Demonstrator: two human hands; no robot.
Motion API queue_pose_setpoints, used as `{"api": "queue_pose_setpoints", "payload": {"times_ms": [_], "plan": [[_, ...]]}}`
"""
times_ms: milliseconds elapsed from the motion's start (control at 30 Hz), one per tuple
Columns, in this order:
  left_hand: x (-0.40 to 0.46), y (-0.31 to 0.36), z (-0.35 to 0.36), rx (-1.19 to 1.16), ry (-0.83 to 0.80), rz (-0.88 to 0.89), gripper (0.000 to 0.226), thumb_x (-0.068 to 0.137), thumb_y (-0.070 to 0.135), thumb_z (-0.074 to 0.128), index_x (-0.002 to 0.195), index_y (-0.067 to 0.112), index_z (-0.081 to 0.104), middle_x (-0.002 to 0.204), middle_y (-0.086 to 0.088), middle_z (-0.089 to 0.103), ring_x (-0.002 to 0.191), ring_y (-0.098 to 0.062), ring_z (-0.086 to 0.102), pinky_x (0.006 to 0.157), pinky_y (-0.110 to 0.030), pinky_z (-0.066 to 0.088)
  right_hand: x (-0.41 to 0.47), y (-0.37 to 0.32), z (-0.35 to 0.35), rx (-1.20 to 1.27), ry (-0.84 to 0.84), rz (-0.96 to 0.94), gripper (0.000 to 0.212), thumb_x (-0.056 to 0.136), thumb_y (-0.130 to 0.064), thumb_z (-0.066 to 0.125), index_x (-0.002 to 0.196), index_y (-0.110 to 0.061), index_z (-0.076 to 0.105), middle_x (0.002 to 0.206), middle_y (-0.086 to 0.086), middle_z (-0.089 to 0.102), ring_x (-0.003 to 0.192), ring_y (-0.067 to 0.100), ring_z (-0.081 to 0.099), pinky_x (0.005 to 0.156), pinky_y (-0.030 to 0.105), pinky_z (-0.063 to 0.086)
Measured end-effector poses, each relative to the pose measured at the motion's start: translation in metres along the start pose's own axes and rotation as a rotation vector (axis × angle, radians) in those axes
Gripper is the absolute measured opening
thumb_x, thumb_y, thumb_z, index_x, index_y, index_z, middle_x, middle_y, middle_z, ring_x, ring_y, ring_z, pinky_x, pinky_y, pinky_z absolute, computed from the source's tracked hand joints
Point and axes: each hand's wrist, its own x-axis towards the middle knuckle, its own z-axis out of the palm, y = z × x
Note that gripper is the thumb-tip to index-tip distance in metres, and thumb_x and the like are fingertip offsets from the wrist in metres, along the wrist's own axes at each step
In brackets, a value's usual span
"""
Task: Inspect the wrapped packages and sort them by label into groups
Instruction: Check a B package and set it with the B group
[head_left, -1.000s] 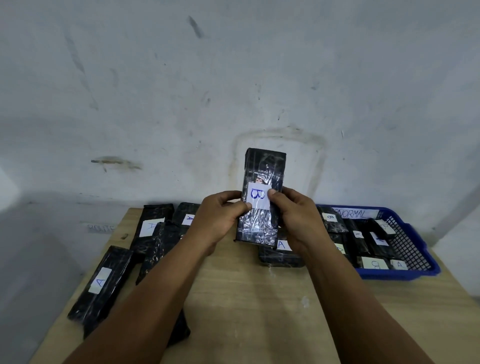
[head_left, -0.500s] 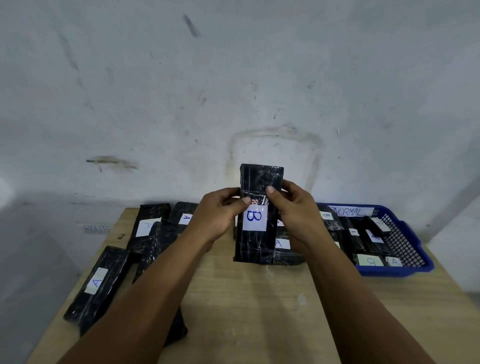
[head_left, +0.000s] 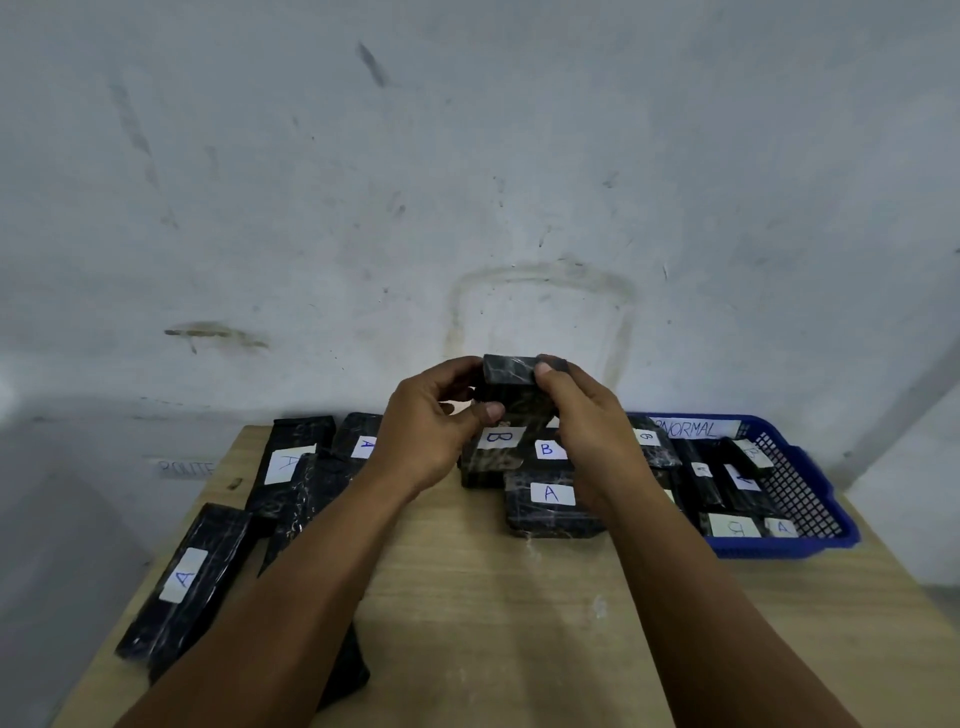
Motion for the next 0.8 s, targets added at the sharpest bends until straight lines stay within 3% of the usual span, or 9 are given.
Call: {"api": "queue_pose_setpoints", "payload": {"times_ms": [33,133,267,400,467,500,667,800], "plan": [[-0.001,-0.001,0.001,0.018,-0.001,0.01,0.046,0.083,0.013,0.083,0.126,0.024,0.071,0.112,0.012,0.076,0.103,-0.005,0.069,0.089,-0.026,0.054,0.002,0.001,0.0,-0.005,0.028,-0.002,0.017,0.102,-0.032,0.061,0.102,-0.029,0.077,0.104,0.004,0.079,0.099,0.027,0.076,0.082,0.049,0.065],[-0.005,0.001,0.004,0.067,0.002,0.035,0.048,0.08,0.015,0.086,0.125,0.026,0.073,0.108,0.015,0.076,0.097,0.004,0.067,0.084,-0.012,0.047,0.003,0.0,-0.001,-0.034,0.078,-0.009,0.016,0.101,-0.03,0.062,0.106,-0.027,0.076,0.106,0.004,0.078,0.103,0.028,0.075,0.086,0.05,0.064],[-0.007,0.003,0.007,0.13,0.009,0.095,0.045,0.08,0.018,0.085,0.121,0.033,0.073,0.104,0.021,0.075,0.098,0.005,0.066,0.088,-0.015,0.05,0.001,0.003,-0.005,-0.035,0.073,-0.04,0.013,0.099,-0.032,0.067,0.107,-0.026,0.075,0.109,0.009,0.076,0.104,0.03,0.074,0.089,0.057,0.062],[-0.002,0.004,0.005,-0.021,0.032,0.031,0.044,0.086,0.008,0.079,0.127,0.023,0.071,0.112,0.015,0.076,0.106,0.003,0.069,0.091,-0.017,0.053,-0.003,0.005,-0.01,-0.051,-0.035,-0.074,0.025,0.105,-0.041,0.058,0.12,-0.03,0.075,0.114,-0.001,0.078,0.108,0.016,0.074,0.086,0.04,0.064],[-0.001,0.005,0.005,-0.165,0.043,-0.036,0.04,0.09,0.005,0.075,0.127,0.02,0.069,0.11,0.012,0.077,0.106,0.001,0.07,0.087,-0.014,0.054,-0.005,0.007,-0.014,-0.077,-0.052,-0.109,0.025,0.107,-0.032,0.055,0.125,-0.028,0.073,0.112,-0.005,0.079,0.105,0.009,0.075,0.08,0.027,0.062],[-0.001,0.005,0.005,-0.213,0.051,-0.064,0.037,0.091,0.006,0.073,0.125,0.021,0.069,0.107,0.011,0.078,0.104,0.001,0.071,0.084,-0.013,0.054,-0.005,0.01,-0.016,-0.11,-0.04,-0.131,0.025,0.107,-0.027,0.057,0.128,-0.027,0.071,0.112,-0.007,0.079,0.103,0.008,0.075,0.081,0.027,0.062],[0.001,0.009,0.004,-0.285,0.007,-0.175,0.024,0.094,0.031,0.071,0.117,0.026,0.07,0.096,0.009,0.08,0.085,0.001,0.073,0.066,-0.007,0.049,-0.003,0.025,-0.022,-0.195,0.0,-0.143,0.027,0.106,-0.022,0.06,0.131,-0.022,0.07,0.111,-0.002,0.08,0.104,0.019,0.076,0.091,0.046,0.062],[0.007,0.003,0.003,-0.199,0.039,-0.243,0.024,0.091,0.033,0.075,0.113,0.025,0.072,0.091,0.005,0.079,0.079,-0.005,0.074,0.069,-0.018,0.048,-0.005,0.029,-0.024,-0.19,-0.011,-0.078,0.027,0.105,-0.025,0.06,0.129,-0.023,0.072,0.106,-0.003,0.081,0.101,0.018,0.077,0.089,0.041,0.063]]}}
